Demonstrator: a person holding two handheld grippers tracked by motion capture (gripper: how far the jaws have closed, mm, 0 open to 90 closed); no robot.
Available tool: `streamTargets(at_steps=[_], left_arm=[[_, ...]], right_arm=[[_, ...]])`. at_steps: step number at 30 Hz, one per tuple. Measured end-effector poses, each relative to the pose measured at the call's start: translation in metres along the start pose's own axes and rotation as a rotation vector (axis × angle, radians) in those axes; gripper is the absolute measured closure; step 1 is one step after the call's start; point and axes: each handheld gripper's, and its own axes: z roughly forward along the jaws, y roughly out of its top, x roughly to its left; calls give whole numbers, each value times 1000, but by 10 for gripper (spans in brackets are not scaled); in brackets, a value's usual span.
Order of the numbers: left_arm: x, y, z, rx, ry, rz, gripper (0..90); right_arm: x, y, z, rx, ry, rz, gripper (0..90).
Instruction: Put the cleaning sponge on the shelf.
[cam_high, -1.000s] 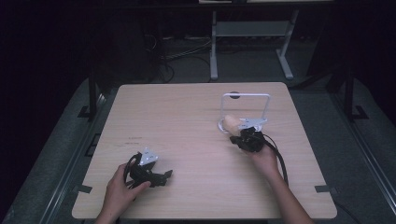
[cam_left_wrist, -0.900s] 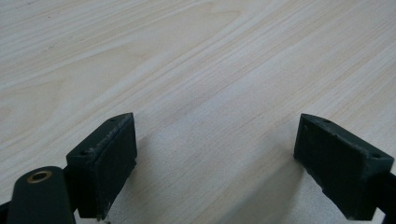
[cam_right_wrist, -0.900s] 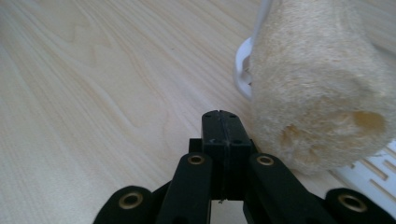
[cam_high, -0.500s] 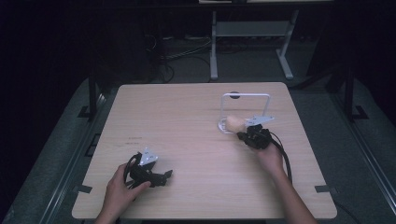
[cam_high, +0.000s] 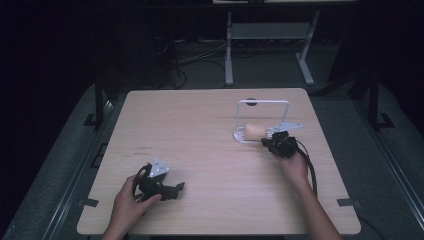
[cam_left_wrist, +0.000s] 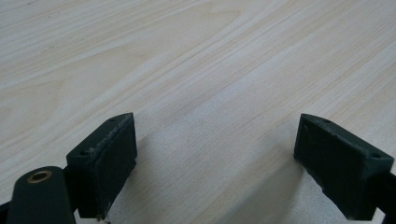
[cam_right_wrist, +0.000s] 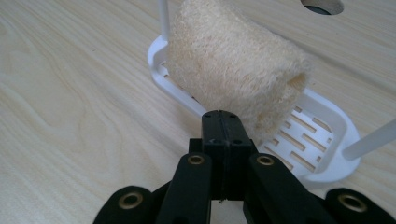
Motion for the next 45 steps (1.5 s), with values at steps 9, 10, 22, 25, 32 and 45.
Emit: streamTargets(at_steps=[9,10,22,25,32,45], left_arm=[[0,0,0,0,0,0,126],[0,0,0,0,0,0,126],[0,0,0,0,0,0,126],[0,0,0,0,0,0,126],[0,0,0,1,0,2,126],[0,0,0,1,0,1,126]], right_arm=[[-6,-3,0,0,-34,19,899],[-7,-3,0,1,-36,21,899],[-11,-6,-8,-14,-51,41,898],[-10,-5,-12,-19,-47,46,898],[-5,-8,-24,-25,-32,51,857],[5,-17,-42,2,-9,66,368]])
